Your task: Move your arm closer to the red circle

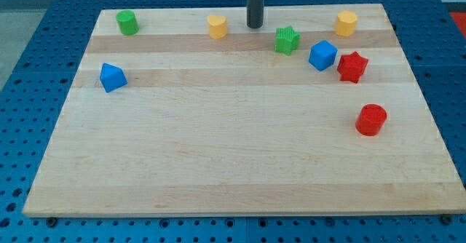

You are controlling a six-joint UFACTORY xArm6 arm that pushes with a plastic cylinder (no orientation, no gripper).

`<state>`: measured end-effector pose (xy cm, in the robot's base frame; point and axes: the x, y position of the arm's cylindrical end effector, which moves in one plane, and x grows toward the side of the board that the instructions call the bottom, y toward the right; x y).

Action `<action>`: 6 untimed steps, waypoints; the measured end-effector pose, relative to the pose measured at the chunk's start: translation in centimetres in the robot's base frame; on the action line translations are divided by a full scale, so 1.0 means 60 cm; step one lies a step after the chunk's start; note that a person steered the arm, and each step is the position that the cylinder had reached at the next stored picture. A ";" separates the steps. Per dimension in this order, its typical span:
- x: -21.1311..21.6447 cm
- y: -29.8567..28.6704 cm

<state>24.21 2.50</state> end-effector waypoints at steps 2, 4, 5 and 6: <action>-0.040 0.002; -0.048 0.006; -0.048 0.007; -0.048 0.007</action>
<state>21.34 2.90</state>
